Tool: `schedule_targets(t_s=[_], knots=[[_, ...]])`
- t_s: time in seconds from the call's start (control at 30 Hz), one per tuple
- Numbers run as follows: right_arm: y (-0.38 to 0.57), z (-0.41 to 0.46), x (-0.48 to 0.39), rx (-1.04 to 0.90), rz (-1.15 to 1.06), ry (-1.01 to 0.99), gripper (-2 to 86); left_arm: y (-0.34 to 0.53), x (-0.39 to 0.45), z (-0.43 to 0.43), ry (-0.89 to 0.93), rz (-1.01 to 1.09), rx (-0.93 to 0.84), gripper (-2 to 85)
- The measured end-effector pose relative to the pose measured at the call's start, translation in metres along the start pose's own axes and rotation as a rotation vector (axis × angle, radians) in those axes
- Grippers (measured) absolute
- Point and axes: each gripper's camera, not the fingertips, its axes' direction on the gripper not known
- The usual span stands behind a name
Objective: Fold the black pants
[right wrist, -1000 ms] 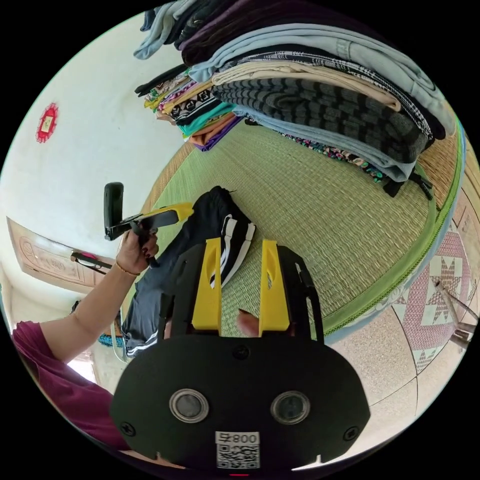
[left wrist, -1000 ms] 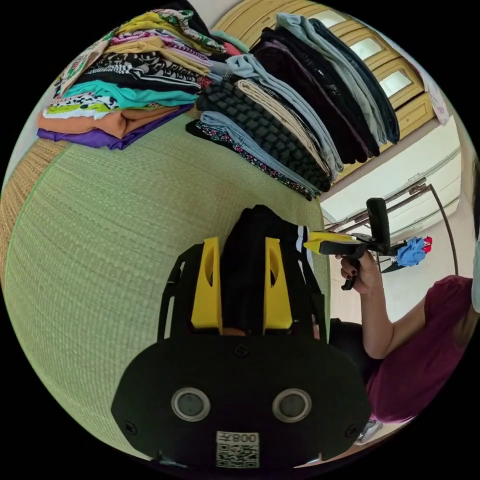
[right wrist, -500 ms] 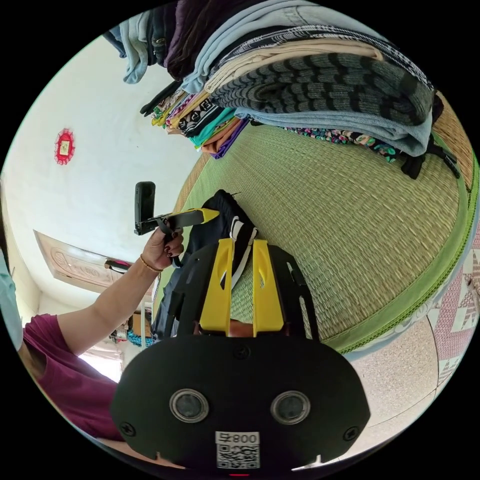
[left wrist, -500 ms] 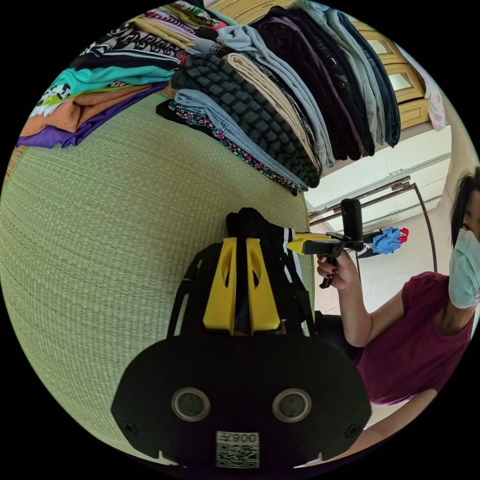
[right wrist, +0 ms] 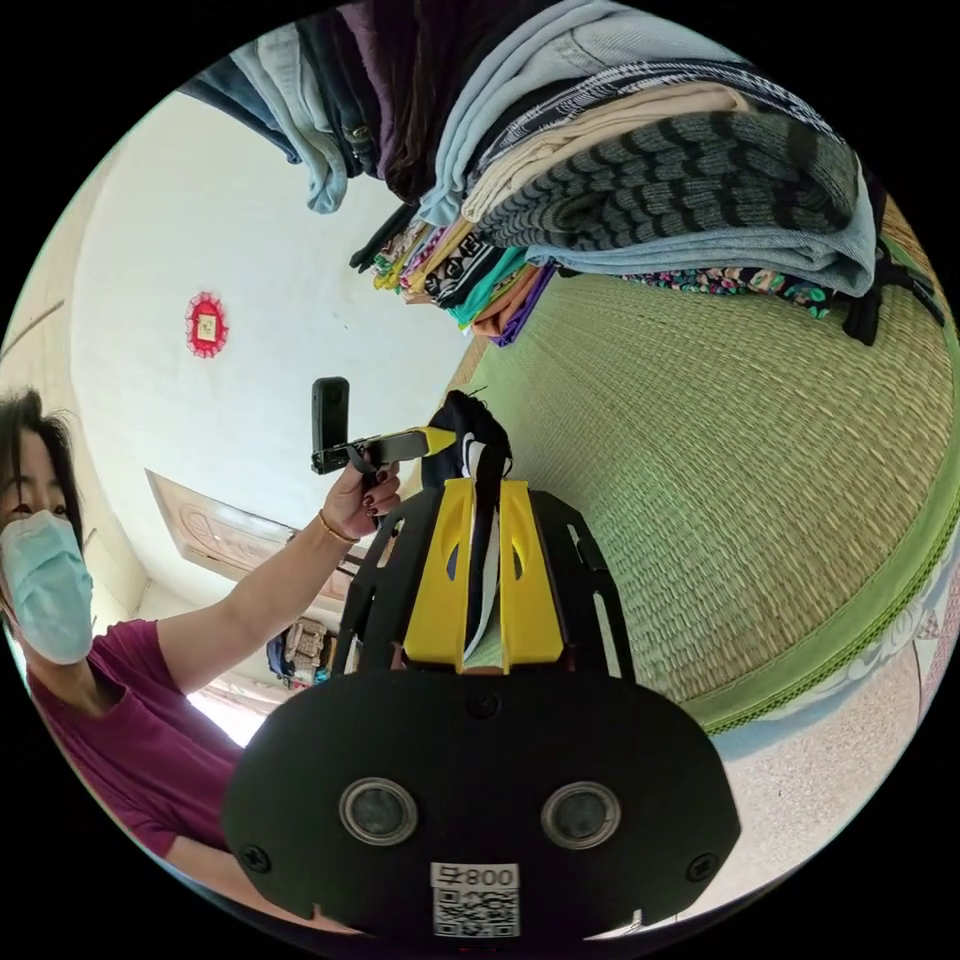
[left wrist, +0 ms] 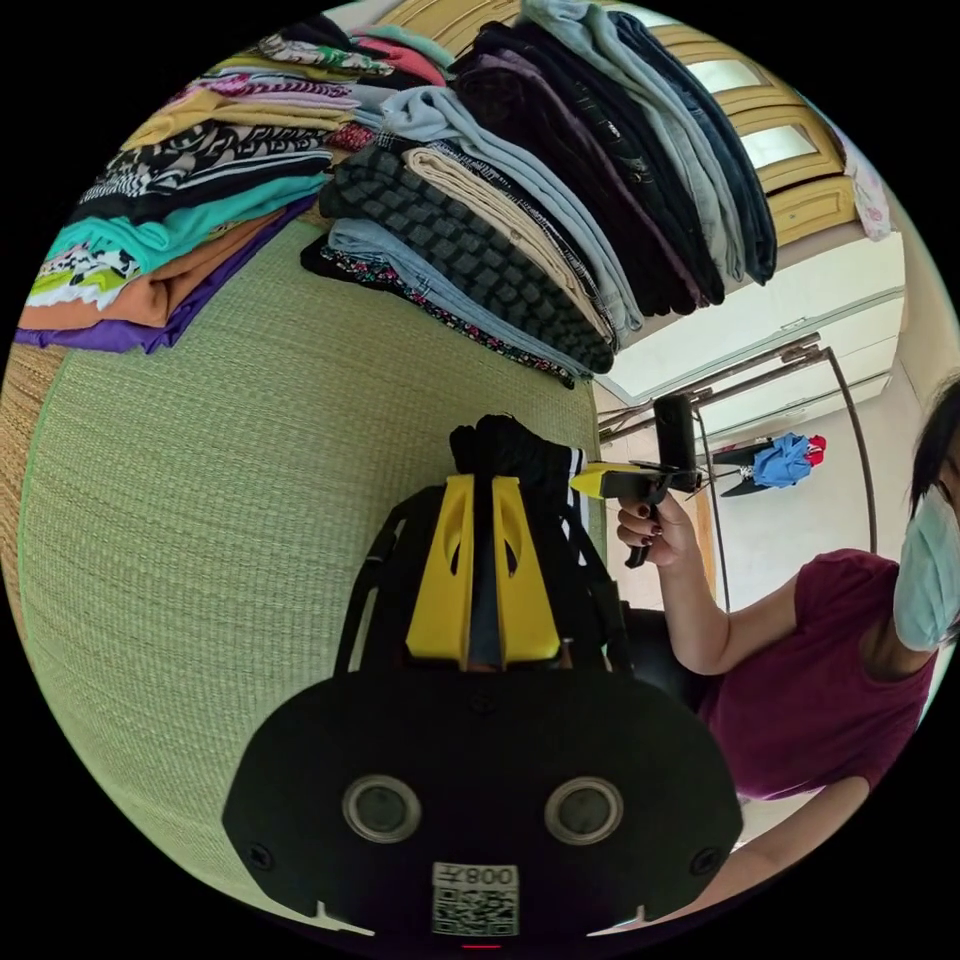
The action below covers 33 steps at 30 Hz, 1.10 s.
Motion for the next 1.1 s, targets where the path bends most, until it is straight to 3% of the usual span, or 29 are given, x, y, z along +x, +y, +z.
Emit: schedule_targets(t_s=[0.67,0.9,1.1], knots=[[0.024,0.004,-0.208,-0.141,-0.343,-0.065,3.4,0.135,0.095,-0.167,-0.004,0.137,0.199,2.7],[0.019,-0.014,-0.175,-0.064,-0.232,-0.02,3.2,0.168,0.086,-0.181,-0.145,0.029,0.218,2.6],[0.018,-0.035,-0.112,0.04,-0.073,-0.07,3.1,0.235,0.054,-0.142,-0.073,-0.119,0.142,0.6]])
